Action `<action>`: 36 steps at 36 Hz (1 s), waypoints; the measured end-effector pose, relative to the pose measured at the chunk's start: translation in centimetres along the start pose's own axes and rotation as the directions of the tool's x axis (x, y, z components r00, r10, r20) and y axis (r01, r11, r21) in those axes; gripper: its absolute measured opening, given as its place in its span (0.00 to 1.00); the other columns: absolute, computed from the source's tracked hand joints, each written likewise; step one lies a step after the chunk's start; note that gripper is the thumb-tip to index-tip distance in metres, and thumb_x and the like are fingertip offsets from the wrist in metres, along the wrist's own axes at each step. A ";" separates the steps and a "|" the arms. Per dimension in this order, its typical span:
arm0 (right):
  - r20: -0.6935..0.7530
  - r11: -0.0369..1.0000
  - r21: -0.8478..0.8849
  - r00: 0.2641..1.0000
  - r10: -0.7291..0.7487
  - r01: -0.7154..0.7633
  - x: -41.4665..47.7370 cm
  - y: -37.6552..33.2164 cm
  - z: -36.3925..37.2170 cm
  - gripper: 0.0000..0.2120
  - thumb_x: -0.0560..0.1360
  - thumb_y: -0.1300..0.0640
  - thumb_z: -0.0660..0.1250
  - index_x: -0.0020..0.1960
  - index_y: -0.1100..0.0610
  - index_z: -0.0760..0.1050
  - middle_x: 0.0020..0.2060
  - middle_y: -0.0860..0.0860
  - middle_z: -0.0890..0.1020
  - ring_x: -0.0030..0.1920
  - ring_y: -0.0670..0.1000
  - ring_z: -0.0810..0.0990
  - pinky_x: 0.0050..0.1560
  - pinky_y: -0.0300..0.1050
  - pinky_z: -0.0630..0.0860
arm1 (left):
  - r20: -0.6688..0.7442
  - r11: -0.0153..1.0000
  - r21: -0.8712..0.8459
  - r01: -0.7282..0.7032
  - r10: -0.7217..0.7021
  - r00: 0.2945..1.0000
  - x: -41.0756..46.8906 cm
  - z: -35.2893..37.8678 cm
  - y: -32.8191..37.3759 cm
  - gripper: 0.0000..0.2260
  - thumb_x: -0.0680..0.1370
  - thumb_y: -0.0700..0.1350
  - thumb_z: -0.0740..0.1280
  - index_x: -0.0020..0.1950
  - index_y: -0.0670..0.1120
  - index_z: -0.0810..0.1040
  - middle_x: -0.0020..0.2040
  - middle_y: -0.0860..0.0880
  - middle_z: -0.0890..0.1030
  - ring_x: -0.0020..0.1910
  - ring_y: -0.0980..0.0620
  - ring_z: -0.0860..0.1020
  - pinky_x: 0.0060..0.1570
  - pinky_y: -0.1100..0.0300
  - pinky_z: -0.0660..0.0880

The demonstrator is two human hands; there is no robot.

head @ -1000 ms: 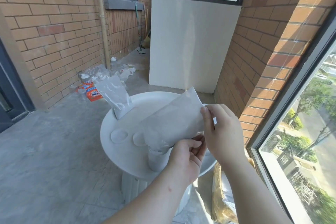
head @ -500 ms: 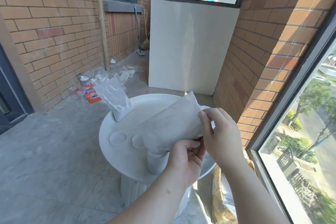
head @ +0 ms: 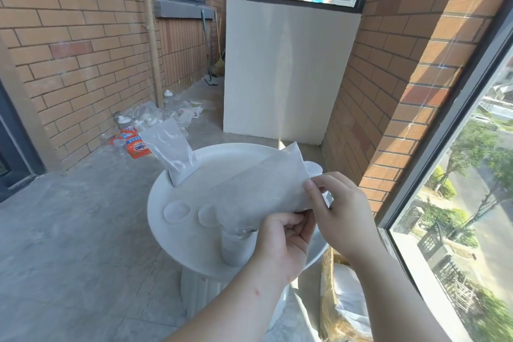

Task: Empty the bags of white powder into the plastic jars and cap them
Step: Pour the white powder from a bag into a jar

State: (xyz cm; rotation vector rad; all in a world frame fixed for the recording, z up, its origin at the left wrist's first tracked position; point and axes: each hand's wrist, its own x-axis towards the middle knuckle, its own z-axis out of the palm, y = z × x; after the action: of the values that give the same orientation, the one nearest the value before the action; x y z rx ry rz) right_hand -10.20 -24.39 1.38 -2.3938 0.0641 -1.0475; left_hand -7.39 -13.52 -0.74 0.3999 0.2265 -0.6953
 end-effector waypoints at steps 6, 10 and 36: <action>-0.041 0.999 -0.029 0.999 -0.030 0.029 0.2 -0.1 0.3 0.06 0.80 0.58 0.69 0.44 0.55 0.80 0.38 0.44 0.79 0.42 0.46 0.77 0.41 0.36 0.71 | 0.005 1.000 0.016 0.005 -0.005 1.000 -0.1 0.1 0.0 0.18 0.73 0.26 0.56 0.52 0.33 0.83 0.50 0.38 0.85 0.43 0.46 0.85 0.41 0.59 0.82; -0.070 0.998 -0.025 0.996 -0.064 0.062 0.4 -0.5 0.8 0.08 0.80 0.56 0.66 0.44 0.56 0.79 0.38 0.46 0.79 0.41 0.50 0.77 0.41 0.42 0.71 | -0.020 0.999 0.037 0.011 -0.010 1.000 -0.1 0.0 0.0 0.16 0.73 0.26 0.57 0.51 0.34 0.83 0.46 0.40 0.85 0.40 0.47 0.85 0.40 0.60 0.82; -0.135 0.998 -0.051 0.990 -0.038 0.032 0.6 -1.3 1.7 0.11 0.81 0.53 0.61 0.44 0.56 0.76 0.37 0.48 0.77 0.39 0.54 0.75 0.38 0.54 0.74 | -0.061 0.999 0.038 0.017 -0.015 0.998 -0.4 0.1 0.1 0.16 0.73 0.25 0.55 0.44 0.35 0.82 0.39 0.42 0.84 0.33 0.49 0.83 0.31 0.63 0.79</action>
State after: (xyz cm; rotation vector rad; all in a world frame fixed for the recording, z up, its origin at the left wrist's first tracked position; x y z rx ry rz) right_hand -8.77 -22.72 1.46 -2.3715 0.0969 -1.2382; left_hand -7.60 -13.24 -0.48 0.4565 0.2745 -0.7046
